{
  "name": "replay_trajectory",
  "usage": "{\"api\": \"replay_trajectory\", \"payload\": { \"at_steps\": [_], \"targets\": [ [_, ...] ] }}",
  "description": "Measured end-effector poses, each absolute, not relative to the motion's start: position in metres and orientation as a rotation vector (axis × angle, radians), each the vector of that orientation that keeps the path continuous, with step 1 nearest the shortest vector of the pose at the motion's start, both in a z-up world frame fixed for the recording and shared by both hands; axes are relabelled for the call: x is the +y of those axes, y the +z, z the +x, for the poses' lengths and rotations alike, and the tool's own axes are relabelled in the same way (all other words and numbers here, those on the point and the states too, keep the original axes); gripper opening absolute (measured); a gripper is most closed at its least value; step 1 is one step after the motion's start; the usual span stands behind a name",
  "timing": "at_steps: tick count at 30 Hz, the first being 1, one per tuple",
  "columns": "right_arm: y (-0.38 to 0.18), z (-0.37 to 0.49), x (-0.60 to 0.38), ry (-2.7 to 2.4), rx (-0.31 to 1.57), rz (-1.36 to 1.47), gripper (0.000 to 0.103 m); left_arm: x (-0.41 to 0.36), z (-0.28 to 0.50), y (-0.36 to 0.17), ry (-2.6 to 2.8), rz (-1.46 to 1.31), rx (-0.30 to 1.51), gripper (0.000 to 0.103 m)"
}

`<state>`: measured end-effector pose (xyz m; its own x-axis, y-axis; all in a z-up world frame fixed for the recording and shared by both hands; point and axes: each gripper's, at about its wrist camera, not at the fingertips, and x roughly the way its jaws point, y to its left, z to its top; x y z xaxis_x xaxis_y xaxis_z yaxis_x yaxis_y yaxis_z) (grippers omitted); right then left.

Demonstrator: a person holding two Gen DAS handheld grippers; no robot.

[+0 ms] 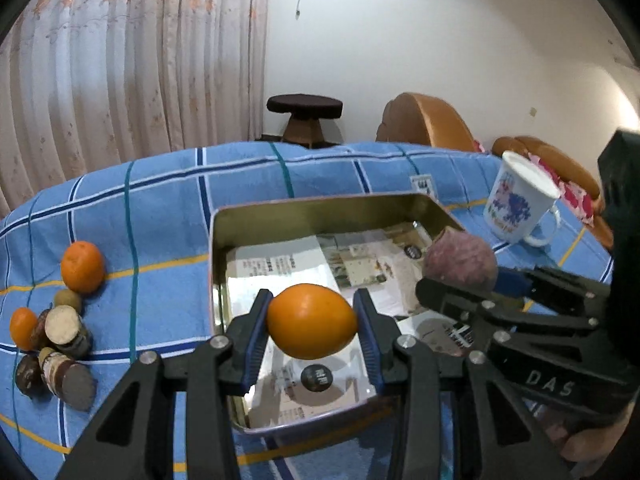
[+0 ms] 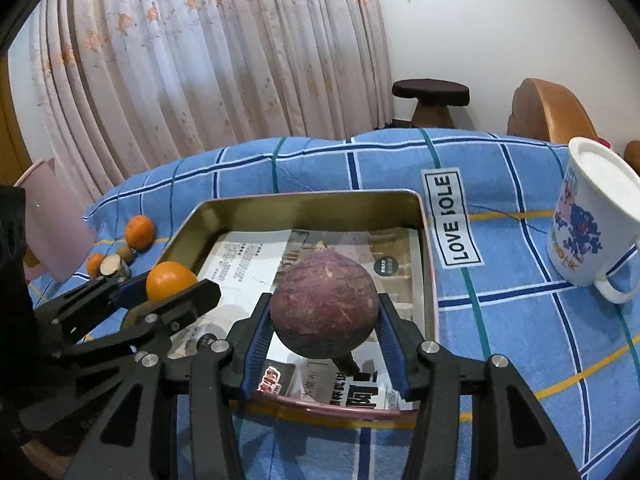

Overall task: Organize fruits
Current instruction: 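Carry both fruits to the metal tin and release them inside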

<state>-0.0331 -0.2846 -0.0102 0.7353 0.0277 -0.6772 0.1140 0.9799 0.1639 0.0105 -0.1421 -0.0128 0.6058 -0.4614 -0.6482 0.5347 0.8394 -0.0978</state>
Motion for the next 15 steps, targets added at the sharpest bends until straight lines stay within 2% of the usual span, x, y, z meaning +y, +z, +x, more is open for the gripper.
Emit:
{"api": "replay_trajectory", "payload": {
  "at_steps": [8, 11, 13, 15],
  "targets": [
    [-0.010, -0.033, -0.281, -0.082, 0.738, 0.184, 0.053, -0.142, 0.011, -0.013, -0.569, 0.113, 0.720, 0.043],
    [-0.007, -0.036, -0.284, -0.089, 0.719, 0.207, 0.060, -0.143, 0.010, -0.013, -0.559, 0.112, 0.717, 0.044],
    [-0.005, -0.039, -0.288, -0.088, 0.700, 0.234, 0.062, -0.144, 0.009, -0.013, -0.546, 0.126, 0.711, 0.049],
    [-0.001, -0.042, -0.292, -0.079, 0.668, 0.271, 0.068, -0.142, 0.004, -0.009, -0.547, 0.125, 0.691, 0.065]
  ]
}}
